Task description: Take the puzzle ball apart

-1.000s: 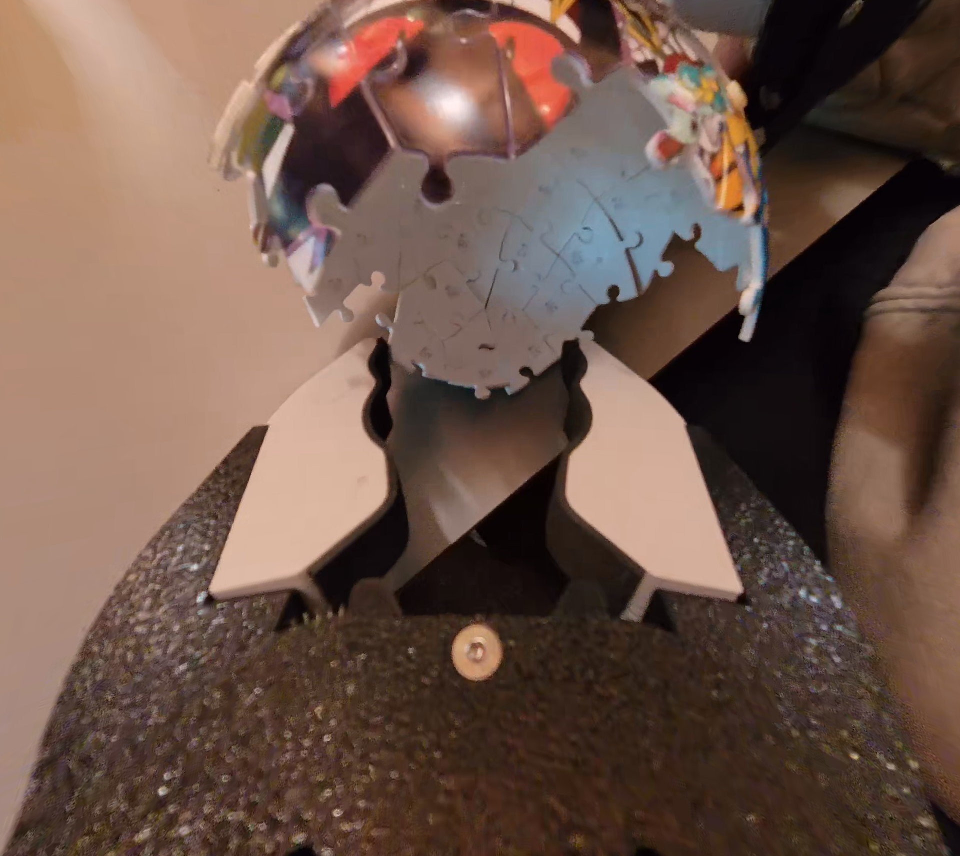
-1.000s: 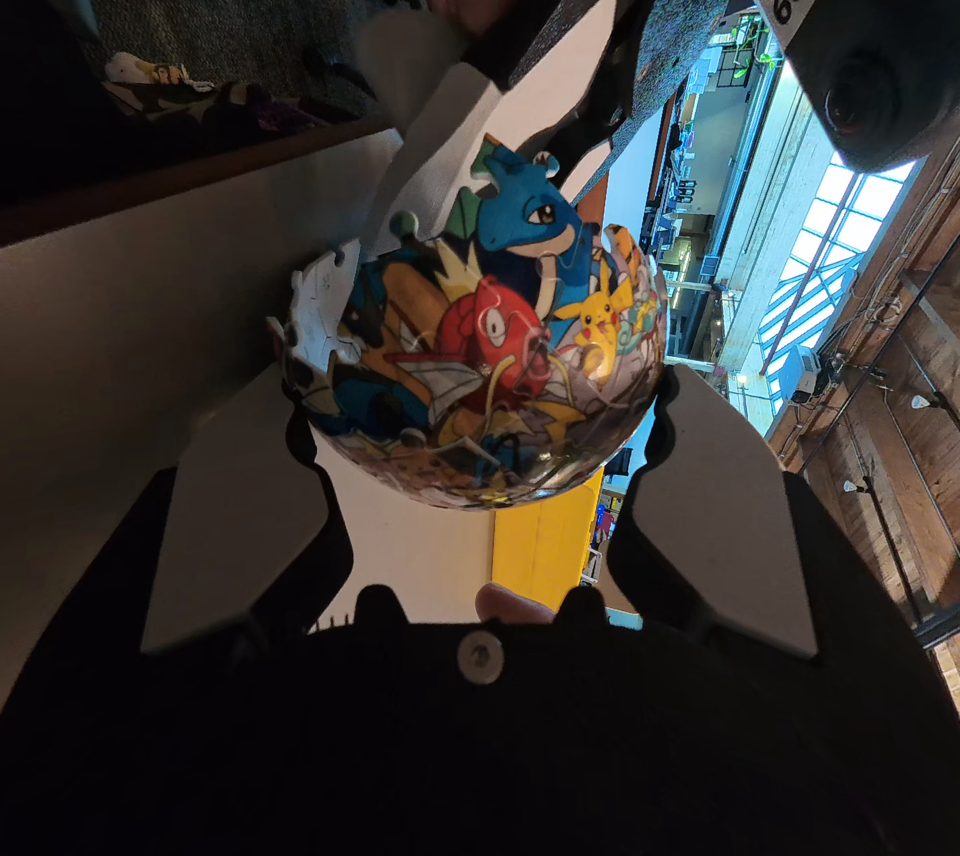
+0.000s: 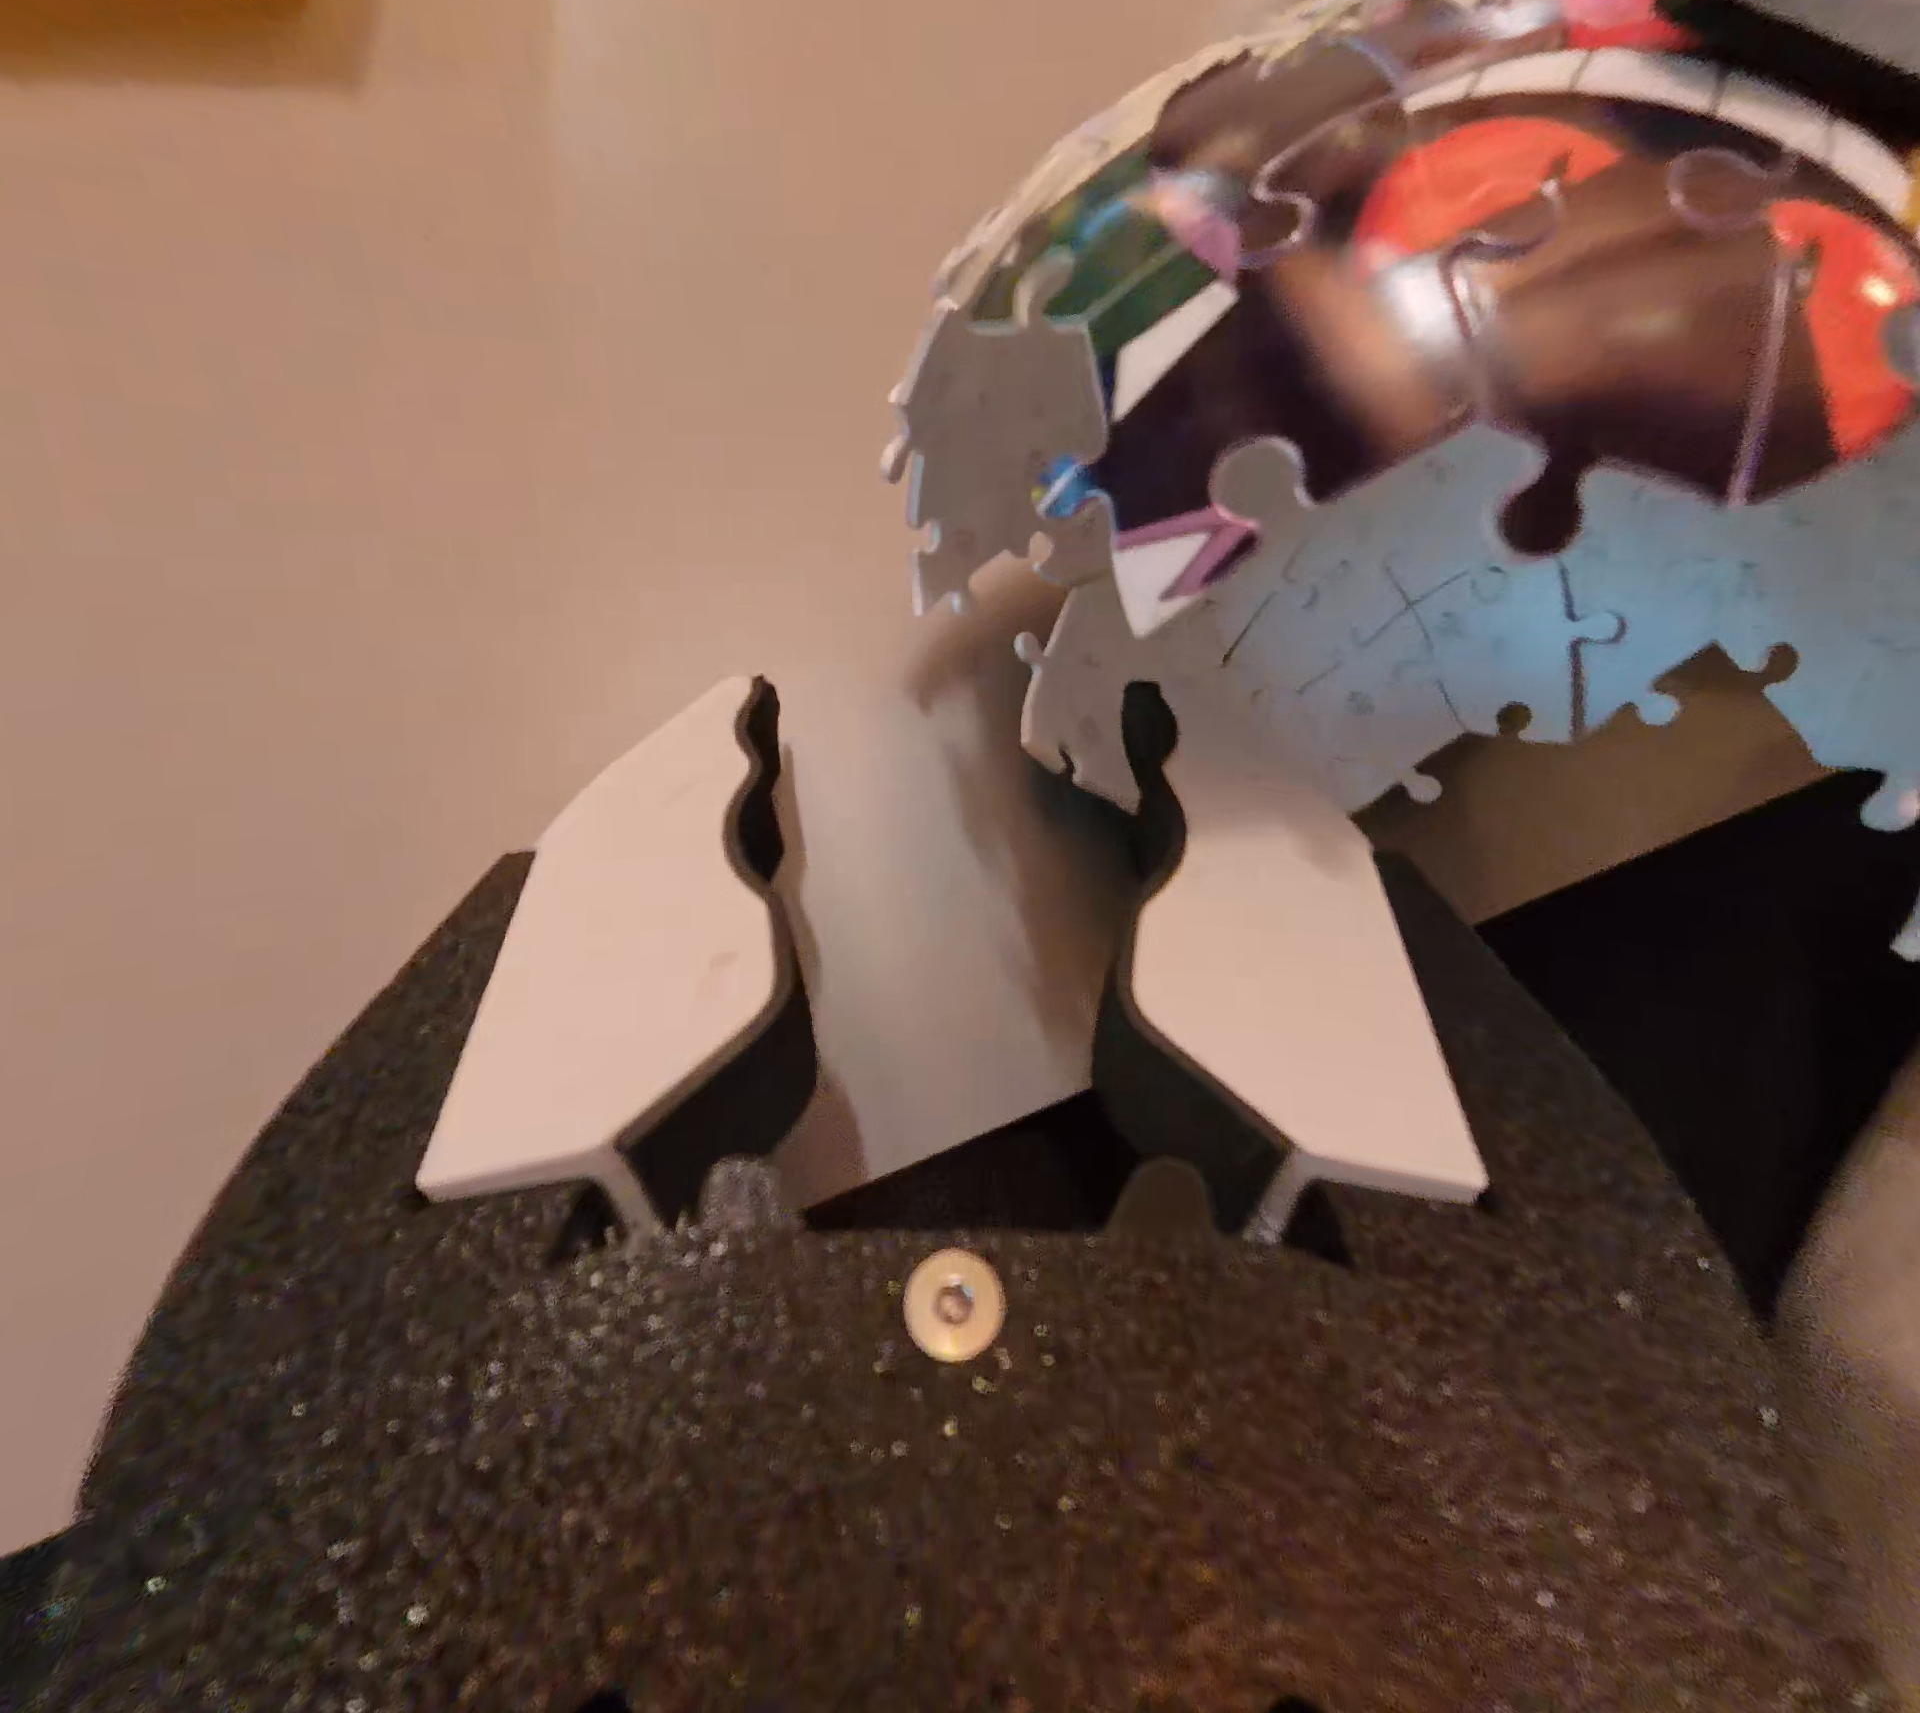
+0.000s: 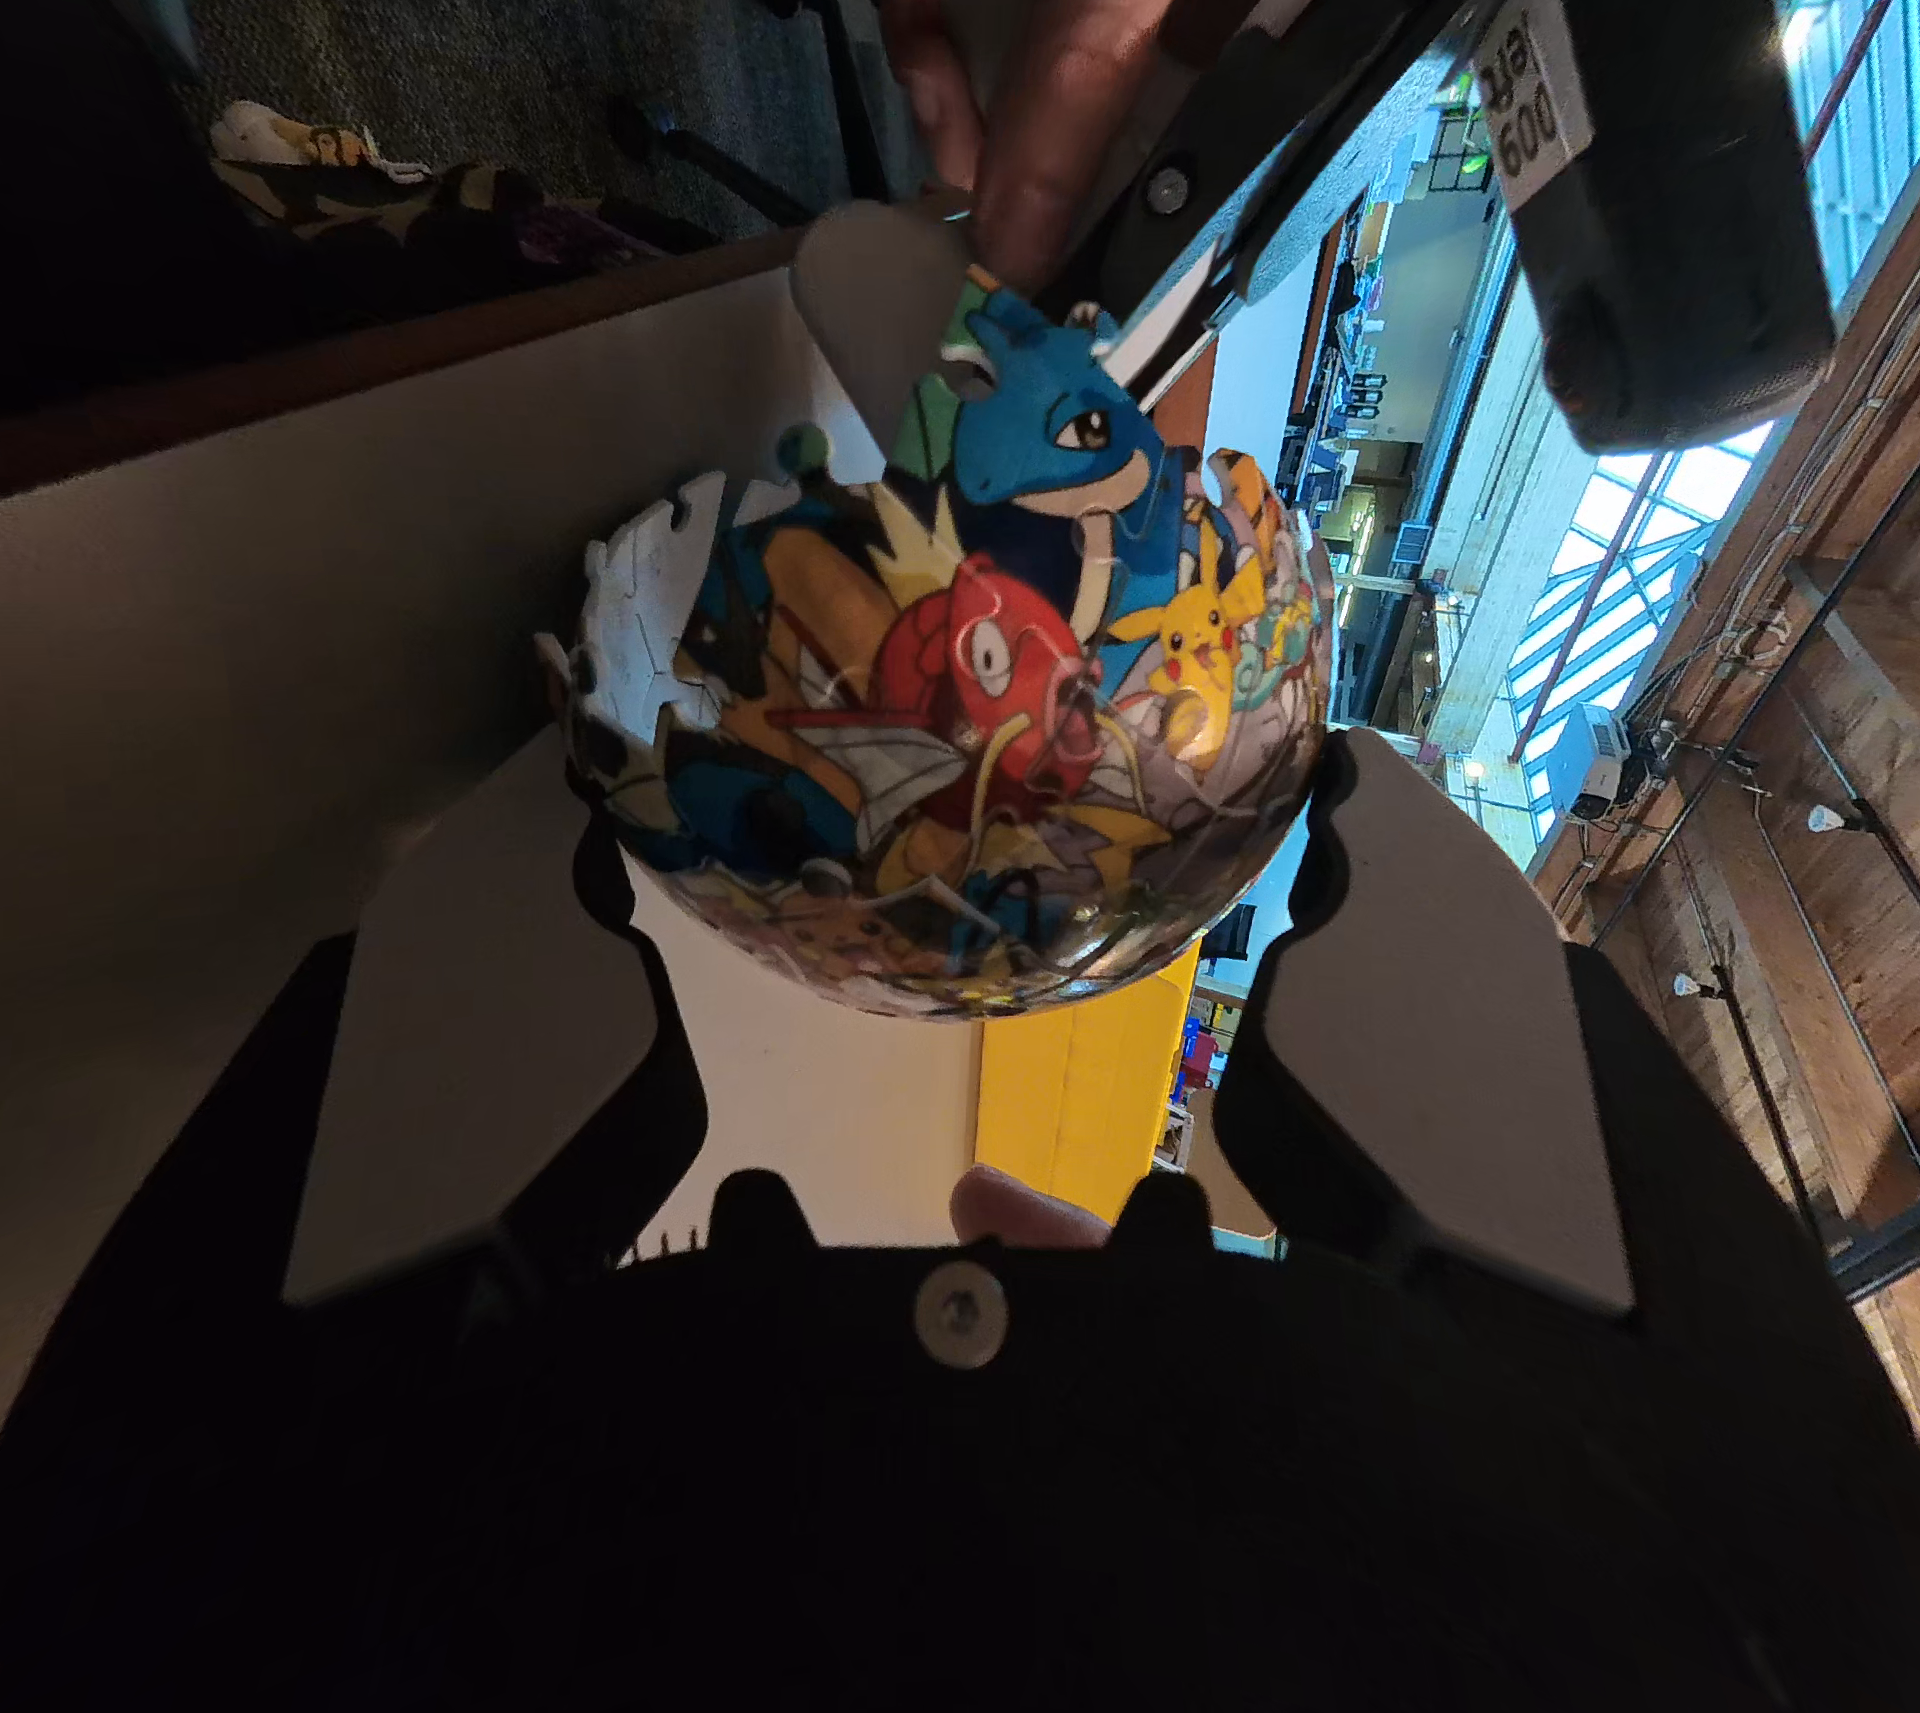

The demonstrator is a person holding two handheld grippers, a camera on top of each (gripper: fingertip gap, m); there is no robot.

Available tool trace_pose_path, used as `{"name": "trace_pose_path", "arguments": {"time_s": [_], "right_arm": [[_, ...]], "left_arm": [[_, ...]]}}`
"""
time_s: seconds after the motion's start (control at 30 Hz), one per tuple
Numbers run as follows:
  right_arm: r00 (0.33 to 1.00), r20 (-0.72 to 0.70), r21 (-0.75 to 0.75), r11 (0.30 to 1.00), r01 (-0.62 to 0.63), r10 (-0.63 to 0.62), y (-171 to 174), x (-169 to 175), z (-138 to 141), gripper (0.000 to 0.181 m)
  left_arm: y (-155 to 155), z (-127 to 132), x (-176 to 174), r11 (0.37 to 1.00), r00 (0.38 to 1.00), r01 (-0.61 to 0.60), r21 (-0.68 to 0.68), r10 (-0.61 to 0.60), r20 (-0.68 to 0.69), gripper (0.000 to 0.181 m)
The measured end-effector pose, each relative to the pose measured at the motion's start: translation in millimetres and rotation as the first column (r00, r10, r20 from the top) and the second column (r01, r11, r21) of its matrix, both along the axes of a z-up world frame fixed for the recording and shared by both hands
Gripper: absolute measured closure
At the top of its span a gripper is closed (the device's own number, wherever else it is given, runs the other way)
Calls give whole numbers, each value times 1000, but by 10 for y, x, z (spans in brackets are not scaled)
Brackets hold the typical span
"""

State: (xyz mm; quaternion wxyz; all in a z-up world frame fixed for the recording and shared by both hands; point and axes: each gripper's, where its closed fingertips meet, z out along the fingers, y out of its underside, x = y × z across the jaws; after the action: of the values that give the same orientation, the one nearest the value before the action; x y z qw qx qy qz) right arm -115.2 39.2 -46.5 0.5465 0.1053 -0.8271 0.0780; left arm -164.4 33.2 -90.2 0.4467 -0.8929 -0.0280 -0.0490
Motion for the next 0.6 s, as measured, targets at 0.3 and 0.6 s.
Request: {"name": "trace_pose_path", "arguments": {"time_s": [0.3,0.6], "right_arm": [[999,32,17,1000,3,-4,-19,-7,-13,55],[1000,18,19,1000,-4,3,-53,4,-13,55]], "left_arm": [[-2,-114,39,996,996,25,-84,-33,-88,113],[4,-142,84,994,993,27,-108,-39,-110,107]]}}
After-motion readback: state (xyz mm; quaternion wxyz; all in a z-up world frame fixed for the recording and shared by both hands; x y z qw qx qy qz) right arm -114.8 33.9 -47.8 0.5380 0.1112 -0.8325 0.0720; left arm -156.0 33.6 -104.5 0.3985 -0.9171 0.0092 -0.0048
